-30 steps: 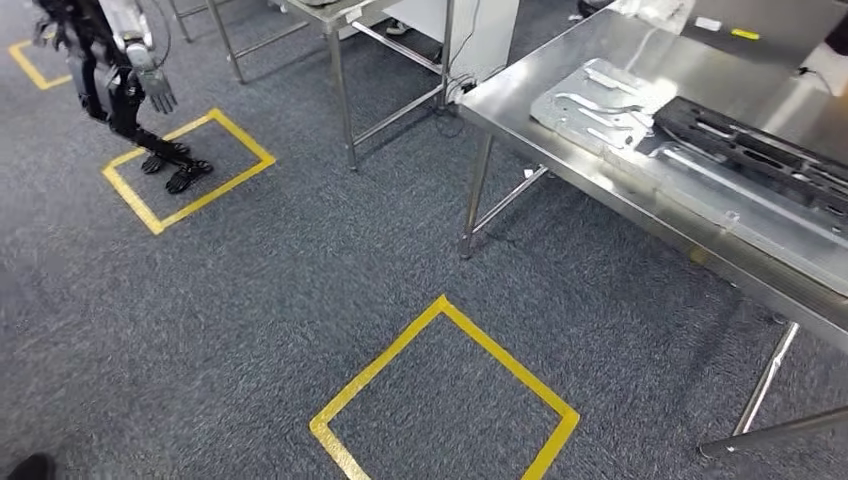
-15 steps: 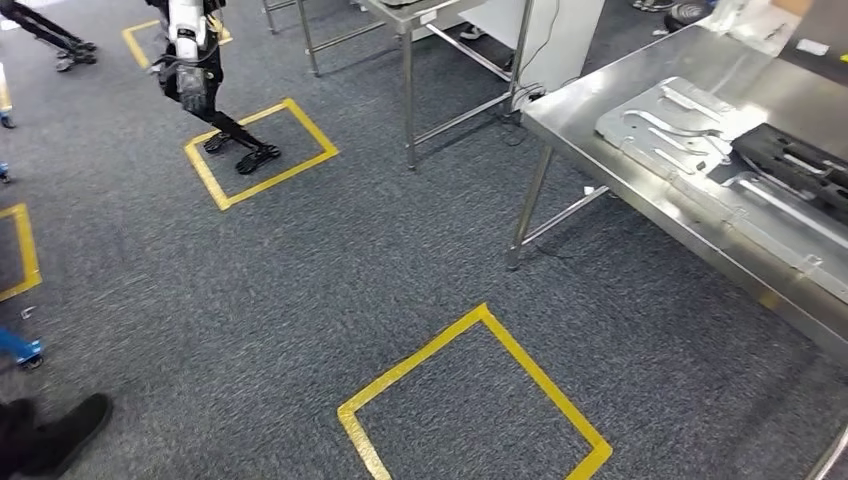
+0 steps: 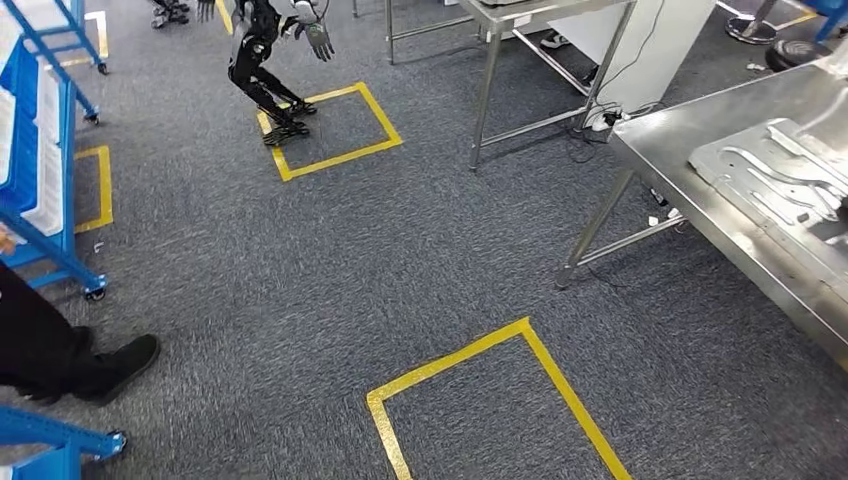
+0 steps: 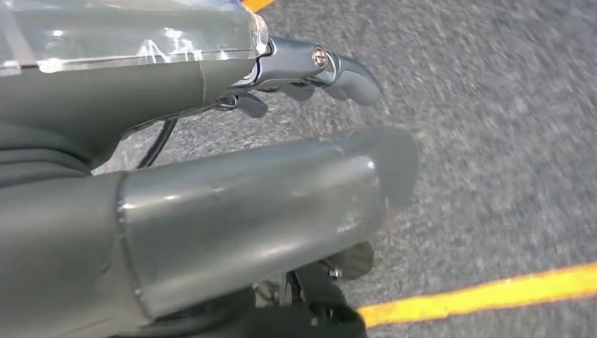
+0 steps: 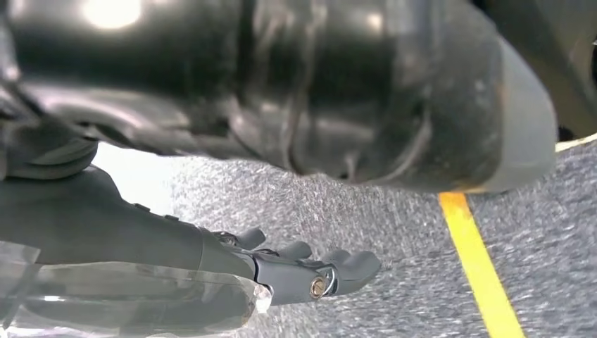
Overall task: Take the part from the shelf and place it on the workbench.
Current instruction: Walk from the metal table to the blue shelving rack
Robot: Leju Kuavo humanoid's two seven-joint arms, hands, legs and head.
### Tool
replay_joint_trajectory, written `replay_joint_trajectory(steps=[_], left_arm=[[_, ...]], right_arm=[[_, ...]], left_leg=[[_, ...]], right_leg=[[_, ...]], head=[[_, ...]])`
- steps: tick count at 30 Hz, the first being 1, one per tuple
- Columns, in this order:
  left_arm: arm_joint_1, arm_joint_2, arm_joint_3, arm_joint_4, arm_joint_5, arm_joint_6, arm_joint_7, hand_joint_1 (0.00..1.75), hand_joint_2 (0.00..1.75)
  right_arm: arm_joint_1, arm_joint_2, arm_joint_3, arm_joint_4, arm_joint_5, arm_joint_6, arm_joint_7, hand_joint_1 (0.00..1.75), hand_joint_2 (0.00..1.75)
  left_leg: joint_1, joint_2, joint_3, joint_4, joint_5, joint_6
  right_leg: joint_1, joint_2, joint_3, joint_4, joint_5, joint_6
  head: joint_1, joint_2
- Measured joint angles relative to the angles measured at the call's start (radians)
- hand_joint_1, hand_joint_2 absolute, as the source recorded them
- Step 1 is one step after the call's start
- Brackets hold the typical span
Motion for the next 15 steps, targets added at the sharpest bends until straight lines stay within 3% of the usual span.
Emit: replay_joint_trajectory(steps=[2, 3, 4, 5, 6, 8, 10, 12, 13, 15], left_arm=[[-0.002, 0.000, 0.000, 0.000, 0.004, 0.000, 0.000, 0.00, 0.00], [-0.002, 0.000, 0.000, 0.000, 0.005, 0.000, 0.000, 0.00, 0.00], [-0.001, 0.000, 0.000, 0.000, 0.007, 0.000, 0.000, 0.00, 0.00], [0.000, 0.000, 0.000, 0.000, 0.008, 0.000, 0.000, 0.00, 0.00], [0.000, 0.000, 0.000, 0.000, 0.009, 0.000, 0.000, 0.00, 0.00], [-0.001, -0.002, 0.000, 0.000, 0.011, 0.000, 0.000, 0.00, 0.00], [-0.002, -0.005, 0.000, 0.000, 0.013, 0.000, 0.000, 0.00, 0.00], [-0.001, -0.006, 0.000, 0.000, 0.014, 0.000, 0.000, 0.00, 0.00], [0.000, -0.006, 0.000, 0.000, 0.014, 0.000, 0.000, 0.00, 0.00], [-0.001, -0.006, 0.001, 0.000, 0.014, 0.001, 0.000, 0.00, 0.00]], right_arm=[[0.002, -0.001, 0.000, 0.002, 0.001, 0.002, 0.000, 0.00, 0.00], [0.002, -0.002, 0.000, 0.003, 0.001, 0.003, 0.000, 0.00, 0.00], [0.003, -0.002, 0.000, 0.004, 0.001, 0.004, 0.000, 0.00, 0.00], [0.002, -0.003, 0.000, 0.004, 0.002, 0.005, 0.000, 0.00, 0.00], [0.003, -0.003, 0.000, 0.005, 0.003, 0.006, 0.000, 0.00, 0.00], [0.004, -0.007, 0.000, 0.005, 0.006, 0.007, 0.000, 0.00, 0.00], [0.002, -0.010, 0.000, 0.006, 0.008, 0.008, 0.000, 0.00, 0.00], [-0.002, -0.011, 0.001, 0.007, 0.009, 0.009, 0.000, 0.00, 0.00], [-0.002, -0.011, 0.002, 0.007, 0.010, 0.009, 0.000, 0.00, 0.00], [0.001, -0.011, 0.004, 0.007, 0.010, 0.009, 0.000, 0.00, 0.00]], left_leg=[[-0.003, -0.023, -0.004, 0.001, 0.003, 0.006], [-0.005, -0.036, -0.005, 0.001, 0.004, 0.006], [-0.007, -0.050, -0.005, 0.002, 0.004, 0.007], [-0.008, -0.065, -0.004, 0.002, 0.004, 0.007], [-0.009, -0.080, -0.001, 0.003, 0.004, 0.006], [-0.010, -0.107, 0.000, 0.004, 0.003, 0.004], [-0.007, -0.126, -0.006, 0.005, 0.004, -0.004], [-0.004, -0.142, -0.011, 0.003, 0.007, -0.016], [-0.005, -0.133, -0.014, 0.009, 0.002, -0.021], [-0.007, -0.087, -0.042, 0.070, -0.038, -0.030]], right_leg=[[-0.001, 0.045, -0.069, 0.139, -0.066, 0.002], [-0.001, 0.052, -0.098, 0.192, -0.080, 0.001], [0.000, 0.055, -0.111, 0.210, -0.072, 0.000], [0.000, 0.058, -0.106, 0.188, -0.043, -0.004], [0.002, 0.067, -0.083, 0.129, -0.001, -0.010], [0.005, 0.110, -0.027, -0.010, 0.069, -0.026], [0.009, 0.134, -0.003, -0.074, 0.088, -0.037], [0.009, 0.115, 0.002, -0.086, 0.091, -0.042], [0.007, 0.103, 0.008, -0.096, 0.095, -0.046], [0.002, 0.074, 0.022, -0.118, 0.102, -0.054]], head=[[0.001, 0.000], [0.001, 0.000], [0.001, 0.000], [0.001, 0.000], [0.000, 0.000], [0.000, 0.000], [0.000, 0.000], [0.000, 0.000], [0.000, 0.000], [-0.001, 0.000]])
